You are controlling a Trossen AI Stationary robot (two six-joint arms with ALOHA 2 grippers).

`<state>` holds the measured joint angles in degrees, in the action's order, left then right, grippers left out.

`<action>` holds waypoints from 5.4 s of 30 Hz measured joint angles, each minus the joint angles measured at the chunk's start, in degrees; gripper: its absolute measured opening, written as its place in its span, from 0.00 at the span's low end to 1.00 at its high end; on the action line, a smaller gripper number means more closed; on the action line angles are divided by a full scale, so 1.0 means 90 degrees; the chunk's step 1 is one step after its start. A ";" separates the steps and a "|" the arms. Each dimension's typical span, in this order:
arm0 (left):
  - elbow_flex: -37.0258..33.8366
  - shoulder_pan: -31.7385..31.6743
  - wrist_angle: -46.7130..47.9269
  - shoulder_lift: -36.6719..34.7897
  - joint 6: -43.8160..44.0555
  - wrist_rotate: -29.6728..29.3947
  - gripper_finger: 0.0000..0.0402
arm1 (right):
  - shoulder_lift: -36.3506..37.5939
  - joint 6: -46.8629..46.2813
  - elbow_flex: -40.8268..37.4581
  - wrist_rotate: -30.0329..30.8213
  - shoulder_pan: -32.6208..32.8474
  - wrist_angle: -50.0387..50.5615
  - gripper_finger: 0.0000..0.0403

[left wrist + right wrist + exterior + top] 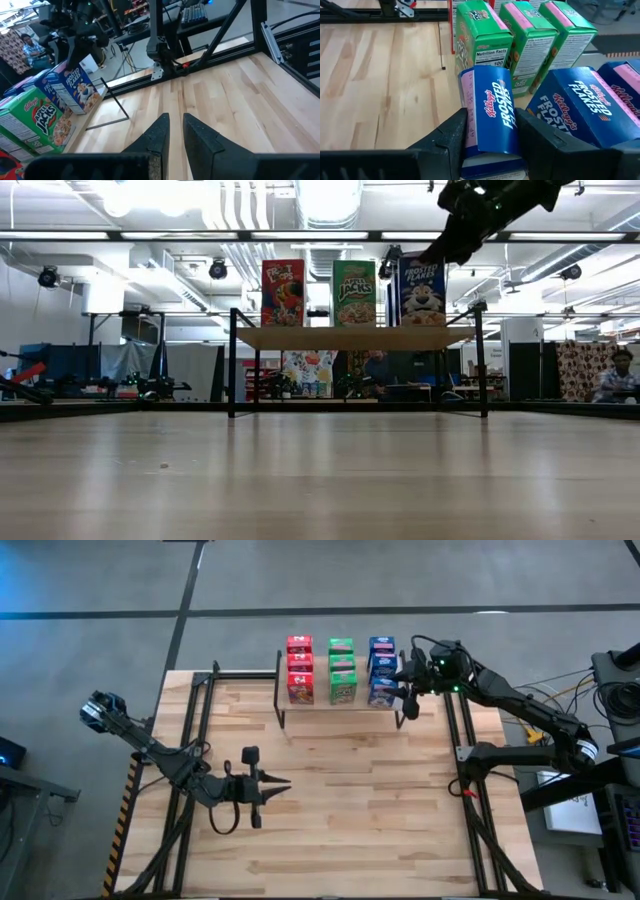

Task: Stack cereal on shelf
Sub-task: Put the blue cereal box on the shelf

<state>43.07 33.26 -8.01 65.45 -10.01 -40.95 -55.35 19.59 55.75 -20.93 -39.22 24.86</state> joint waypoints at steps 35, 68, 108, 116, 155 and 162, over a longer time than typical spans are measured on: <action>0.0000 0.0000 -0.0044 0.0002 0.0450 -0.0002 0.09 | 0.0019 -0.0440 0.0576 0.0333 -0.0005 0.0247 0.44; -0.0005 0.0000 -0.0094 0.0002 0.0557 -0.0004 0.09 | 0.0023 -0.0393 -0.0409 0.0330 0.0163 -0.0779 0.44; -0.0007 0.0000 -0.0246 0.0005 0.0587 -0.0002 0.09 | 0.0019 -0.0215 -0.0923 0.0354 0.0163 -0.1467 0.42; -0.0007 0.0000 -0.0256 0.0005 0.0556 -0.0002 0.09 | 0.0019 -0.0395 -0.0923 0.0558 0.0163 -0.1414 0.49; -0.0012 0.0000 -0.0233 0.0005 0.0652 -0.0002 0.09 | 0.0169 -0.1677 0.1535 0.0656 0.0838 0.0699 0.57; -0.0015 0.0000 -0.0106 0.0005 0.0700 0.0000 0.09 | 0.0236 -0.2301 0.1270 0.1026 0.1948 0.0996 0.40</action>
<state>42.94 33.26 -8.96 65.49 -3.71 -40.95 -53.23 -1.12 67.18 -11.69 -21.69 33.82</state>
